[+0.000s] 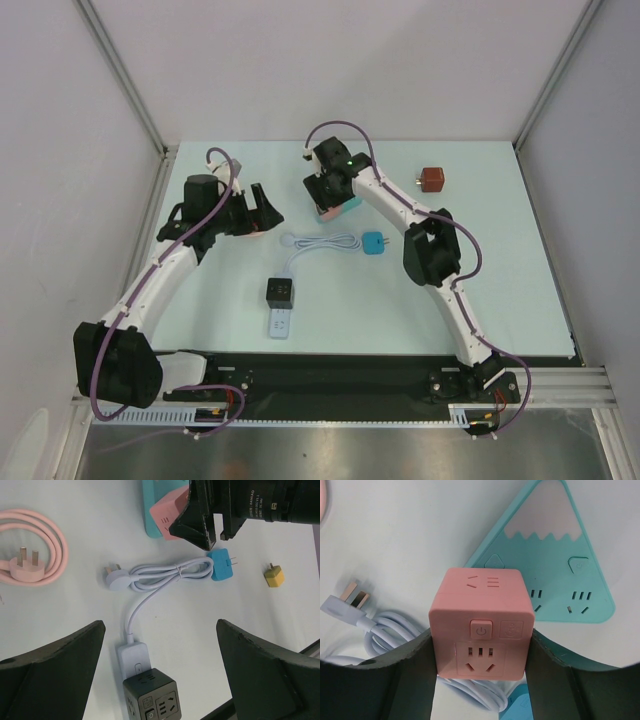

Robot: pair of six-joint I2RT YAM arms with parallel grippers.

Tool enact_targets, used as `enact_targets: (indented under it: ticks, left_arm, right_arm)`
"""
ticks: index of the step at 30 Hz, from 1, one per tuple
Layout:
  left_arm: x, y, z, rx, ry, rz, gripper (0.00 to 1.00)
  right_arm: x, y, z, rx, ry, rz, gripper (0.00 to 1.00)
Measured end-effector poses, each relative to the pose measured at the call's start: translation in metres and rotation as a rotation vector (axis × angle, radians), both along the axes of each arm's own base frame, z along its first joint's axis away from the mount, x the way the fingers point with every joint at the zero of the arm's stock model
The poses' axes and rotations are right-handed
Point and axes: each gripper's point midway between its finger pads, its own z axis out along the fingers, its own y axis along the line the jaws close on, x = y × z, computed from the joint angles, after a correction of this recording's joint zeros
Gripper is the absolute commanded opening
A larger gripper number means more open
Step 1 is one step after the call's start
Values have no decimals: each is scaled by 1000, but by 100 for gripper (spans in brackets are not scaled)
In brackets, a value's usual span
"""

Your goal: Insert the plug

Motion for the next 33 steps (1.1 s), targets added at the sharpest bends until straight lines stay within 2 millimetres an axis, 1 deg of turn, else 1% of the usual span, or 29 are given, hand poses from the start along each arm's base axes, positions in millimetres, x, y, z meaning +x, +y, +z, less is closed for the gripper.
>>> enact_targets:
  ticks: [12, 13, 15, 18, 19, 21, 24, 25, 26, 27, 28, 30, 33]
  left_arm:
    - [1, 2, 1, -1, -6, 5, 100]
    - [1, 2, 1, -1, -7, 6, 100]
    - [0, 2, 0, -1, -4, 6, 100]
    - [0, 2, -1, -6, 2, 10, 100]
    - [0, 2, -1, -7, 2, 10, 100]
    - [0, 2, -1, -12, 4, 11, 100]
    - [-1, -1, 1, -25, 3, -2, 100]
    - [-2, -2, 2, -31, 1, -10, 100]
    - [-2, -3, 3, -35, -2, -16, 100]
    - [-2, -4, 3, -38, -4, -19, 100]
    - [-2, -4, 4, -39, -5, -21, 100]
    - [-2, -4, 3, -39, -4, -20, 100]
    - [-2, -3, 2, -40, 0, -13, 100]
  right_arm:
    - [6, 4, 1, 5, -12, 10, 0]
    - [6, 4, 2, 6, -13, 10, 5]
    - [6, 4, 4, 4, -14, 10, 10]
    - [6, 3, 6, 4, -15, 11, 28]
    - [6, 3, 7, 2, -17, 10, 36]
    - [7, 3, 8, 1, -19, 9, 46]
    - [7, 2, 9, 0, -20, 7, 70]
    - [7, 1, 10, 3, -17, 7, 79]
    - [6, 1, 12, 10, -16, 5, 84]
    - [7, 1, 16, 18, -19, 7, 89]
    - [8, 1, 23, 31, -30, 5, 99]
    - [12, 1, 44, 65, -66, -2, 100]
    - [18, -2, 83, 118, -133, -16, 100]
